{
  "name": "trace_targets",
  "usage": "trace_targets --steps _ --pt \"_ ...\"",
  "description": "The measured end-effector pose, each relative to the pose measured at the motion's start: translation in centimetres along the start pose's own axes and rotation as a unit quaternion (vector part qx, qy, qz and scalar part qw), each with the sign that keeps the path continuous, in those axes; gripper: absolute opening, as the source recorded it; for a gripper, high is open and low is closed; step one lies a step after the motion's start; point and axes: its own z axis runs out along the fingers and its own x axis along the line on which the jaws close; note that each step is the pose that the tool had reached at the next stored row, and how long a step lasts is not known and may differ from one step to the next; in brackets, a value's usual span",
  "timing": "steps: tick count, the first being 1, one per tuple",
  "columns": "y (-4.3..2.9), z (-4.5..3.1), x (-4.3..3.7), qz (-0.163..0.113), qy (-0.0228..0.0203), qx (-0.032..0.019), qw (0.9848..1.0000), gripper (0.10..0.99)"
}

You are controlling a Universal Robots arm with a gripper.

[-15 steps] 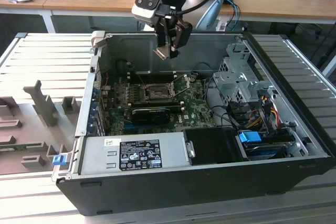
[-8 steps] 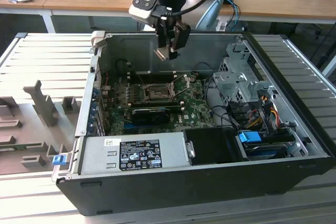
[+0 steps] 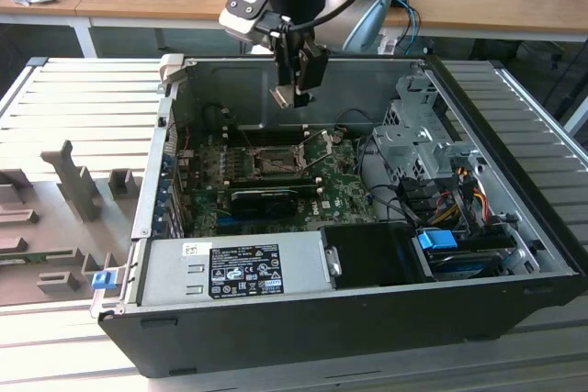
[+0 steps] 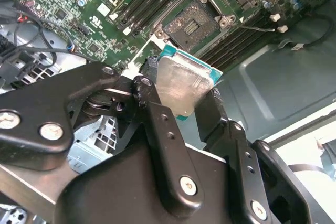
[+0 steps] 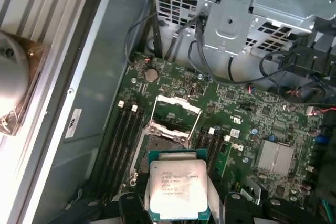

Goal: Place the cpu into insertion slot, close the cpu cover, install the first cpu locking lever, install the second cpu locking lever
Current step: 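Place the cpu into insertion slot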

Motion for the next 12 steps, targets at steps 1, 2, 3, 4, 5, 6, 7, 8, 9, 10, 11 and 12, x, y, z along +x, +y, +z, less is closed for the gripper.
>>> trace_targets --steps 1,2,3,4,5,6,7,8,9,10,11,12 --pt "-0.01 0.1 0.0 0.001 0.0002 0.0007 1.0 0.529" --pt "-0.02 0.19 0.0 0.001 0.0003 0.0014 1.0 0.529" --pt "-0.03 0.32 0.0 0.001 0.0005 0.0017 1.0 0.529" --pt "-0.04 0.41 0.0 0.001 0.0006 0.0019 1.0 0.529" --pt "-0.04 0.5 -0.01 0.001 0.0006 0.0021 1.0 0.529" --pt "-0.05 0.57 -0.01 0.001 0.0005 0.0022 1.0 0.529" --pt "-0.06 0.67 -0.01 0.001 0.0005 0.0022 1.0 0.529" --pt "-0.07 0.75 -0.01 0.001 0.0005 0.0022 1.0 0.529" --pt "-0.08 0.88 -0.02 0.001 0.0005 0.0023 1.0 0.529" --pt "-0.09 1.03 -0.02 0.001 0.0004 0.0023 1.0 0.529" --pt "-0.11 1.2 -0.02 0.001 0.0005 0.0022 1.0 0.529" --pt "-0.11 1.31 -0.02 0.001 0.0005 0.0022 1.0 0.529"
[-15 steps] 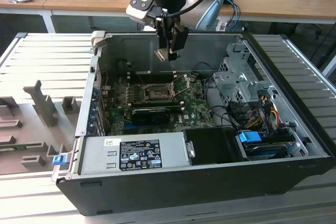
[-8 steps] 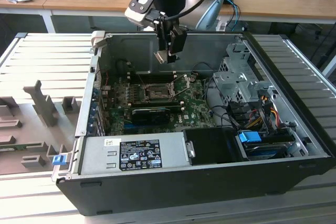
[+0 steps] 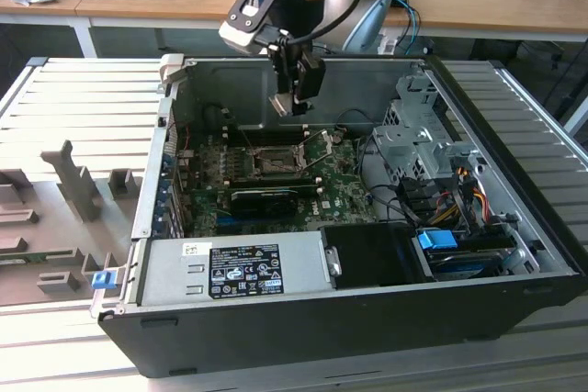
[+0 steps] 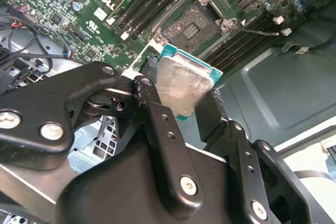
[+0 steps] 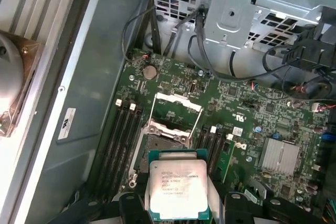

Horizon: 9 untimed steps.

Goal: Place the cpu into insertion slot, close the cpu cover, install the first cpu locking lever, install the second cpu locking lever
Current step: 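Place the cpu into insertion slot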

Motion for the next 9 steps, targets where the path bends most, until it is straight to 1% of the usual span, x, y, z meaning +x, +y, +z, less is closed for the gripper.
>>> trace_targets --steps 2,9 --pt "-0.03 0.41 -0.01 0.0 -0.0009 0.0002 1.0 0.529" --pt "-0.08 0.95 -0.02 0.003 -0.0029 0.0007 1.0 0.529"
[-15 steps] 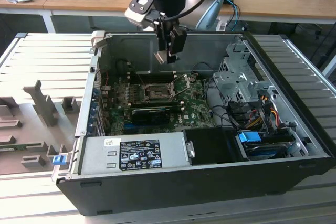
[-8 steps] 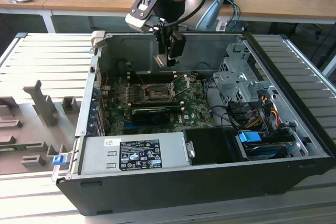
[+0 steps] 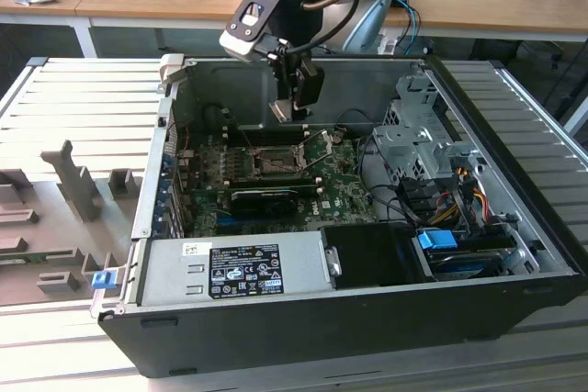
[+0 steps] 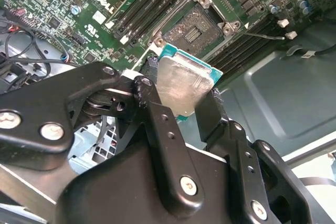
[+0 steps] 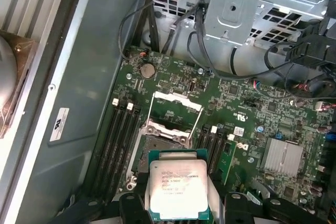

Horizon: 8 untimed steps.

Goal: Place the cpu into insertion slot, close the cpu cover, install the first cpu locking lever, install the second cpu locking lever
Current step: 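Place the cpu into insertion slot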

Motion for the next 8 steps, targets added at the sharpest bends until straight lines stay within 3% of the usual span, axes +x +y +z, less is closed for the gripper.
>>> trace_targets --steps 8 --pt "-0.04 0.47 0.0 0.014 -0.0021 0.0 0.9999 0.529"
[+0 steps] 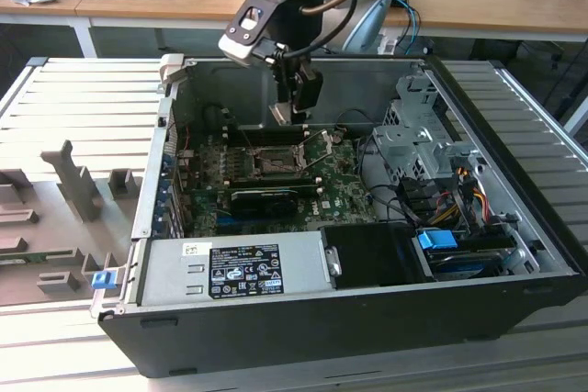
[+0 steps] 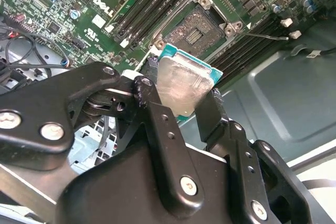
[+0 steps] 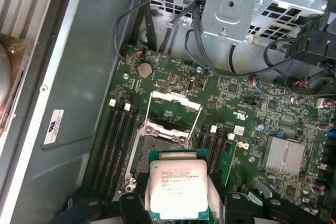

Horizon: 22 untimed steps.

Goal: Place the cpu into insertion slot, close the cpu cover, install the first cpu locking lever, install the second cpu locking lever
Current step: 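Place the cpu into insertion slot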

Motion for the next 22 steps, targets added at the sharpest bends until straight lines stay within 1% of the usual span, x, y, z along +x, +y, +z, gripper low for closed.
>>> trace_targets --steps 4,6,8,9,10,14,19,22 --pt "-0.01 0.1 0.0 0.017 -0.0014 -0.0003 0.9999 0.529" --pt "-0.02 0.24 0.0 0.035 -0.0029 -0.0005 0.9994 0.529" --pt "-0.02 0.33 0.0 0.047 -0.0038 -0.0006 0.9989 0.529" --pt "-0.03 0.44 -0.01 0.059 -0.0048 -0.0008 0.9982 0.529" --pt "-0.04 0.49 -0.01 0.065 -0.0053 -0.0009 0.9979 0.529" --pt "-0.05 0.58 -0.01 0.079 -0.0065 -0.0011 0.9968 0.529" --pt "-0.05 0.66 -0.01 0.102 -0.0083 -0.0014 0.9948 0.529" --pt "-0.06 0.68 -0.01 0.108 -0.0087 -0.0015 0.9942 0.529"
